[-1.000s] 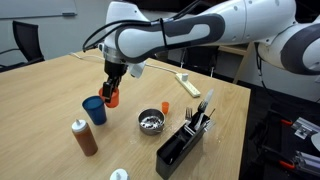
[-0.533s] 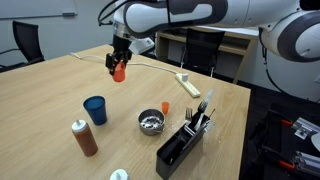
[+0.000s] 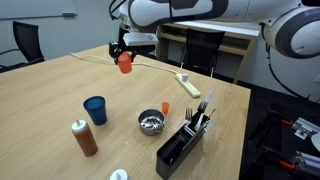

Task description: Move the cup to the right

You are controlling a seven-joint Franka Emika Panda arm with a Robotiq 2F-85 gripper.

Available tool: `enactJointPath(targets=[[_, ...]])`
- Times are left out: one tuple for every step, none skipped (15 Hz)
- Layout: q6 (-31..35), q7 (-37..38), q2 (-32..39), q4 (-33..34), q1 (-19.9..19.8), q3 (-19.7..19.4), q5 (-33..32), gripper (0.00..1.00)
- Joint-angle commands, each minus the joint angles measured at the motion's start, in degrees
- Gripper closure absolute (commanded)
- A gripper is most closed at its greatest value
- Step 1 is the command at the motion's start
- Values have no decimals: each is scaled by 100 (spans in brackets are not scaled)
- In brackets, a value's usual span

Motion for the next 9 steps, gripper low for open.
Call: enactJointPath(targets=[[-464,984,-320,-293,79,-207,-41,43],[-605,1202,-352,-308,86,-198,-6,43],[-726,1362,-364,-313,83,-140,49,43],[-829,1505,-363,-314,85,-88,91,43],[-889,1593,-344,-313,92,-17,156,43],[-924,1653,-316,-311,105,54,229,43],[-896,1707,-289,-331,122,115,299,43],[-768,1754,-255,-371,146,174,359,43],[-710,1823,-252,-448,178,219,408,43]])
